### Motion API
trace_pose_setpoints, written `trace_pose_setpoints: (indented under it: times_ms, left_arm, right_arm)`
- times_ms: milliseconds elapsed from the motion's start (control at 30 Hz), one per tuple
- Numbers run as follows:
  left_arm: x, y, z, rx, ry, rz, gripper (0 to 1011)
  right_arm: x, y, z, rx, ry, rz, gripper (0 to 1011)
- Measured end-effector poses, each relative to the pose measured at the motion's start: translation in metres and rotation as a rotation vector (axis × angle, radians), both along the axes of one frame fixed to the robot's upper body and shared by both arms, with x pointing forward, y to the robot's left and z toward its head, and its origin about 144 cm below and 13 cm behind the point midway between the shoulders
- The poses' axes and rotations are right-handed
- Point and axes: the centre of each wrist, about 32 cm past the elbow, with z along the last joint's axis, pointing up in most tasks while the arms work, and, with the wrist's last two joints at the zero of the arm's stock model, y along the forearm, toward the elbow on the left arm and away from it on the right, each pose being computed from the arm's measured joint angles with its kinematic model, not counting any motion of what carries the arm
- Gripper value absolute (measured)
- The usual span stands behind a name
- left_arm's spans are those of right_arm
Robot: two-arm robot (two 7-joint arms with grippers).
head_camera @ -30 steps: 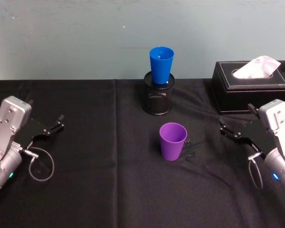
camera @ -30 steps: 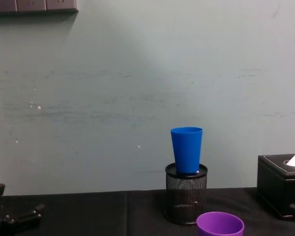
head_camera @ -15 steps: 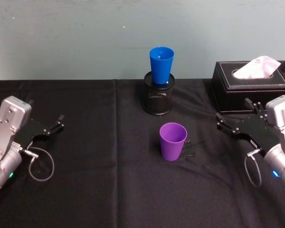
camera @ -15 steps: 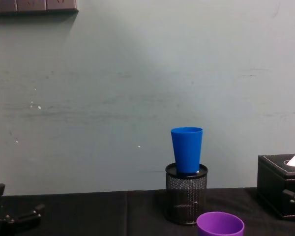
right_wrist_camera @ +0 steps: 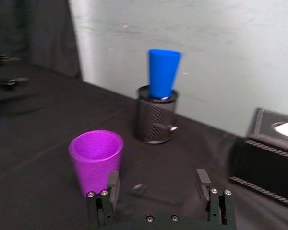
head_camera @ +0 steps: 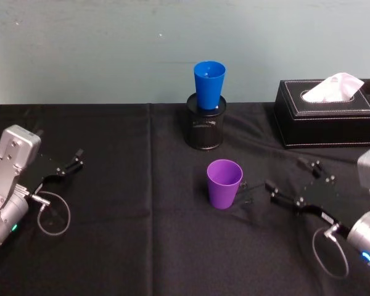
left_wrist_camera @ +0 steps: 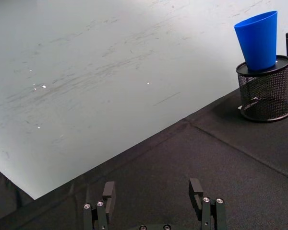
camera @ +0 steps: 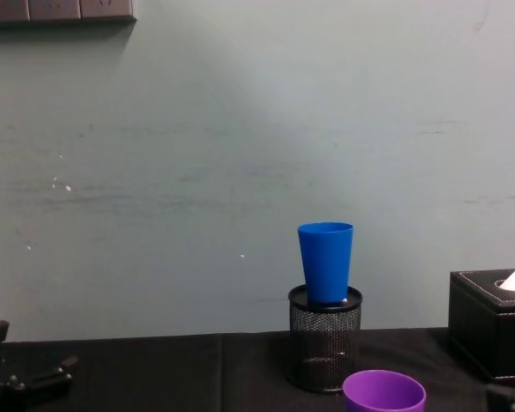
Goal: Pick up one cup with a gripper and tap it against the other cup.
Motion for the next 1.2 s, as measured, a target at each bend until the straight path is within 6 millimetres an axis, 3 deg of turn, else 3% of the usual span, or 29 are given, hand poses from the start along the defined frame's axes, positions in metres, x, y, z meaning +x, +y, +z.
trace_pose_setpoints:
  times_ms: [400, 1200]
  left_arm:
    - [0.0, 0.0, 0.0, 0.0, 0.0, 0.0, 1000]
    - [0.0, 0.0, 0.0, 0.0, 0.0, 0.0, 1000]
  right_arm:
    - [-0.003, 0.006, -0.015, 0.013, 0.063, 0.162, 1003]
    - [0.048, 0.053, -0.031, 0.053, 0.088, 0.219, 1003]
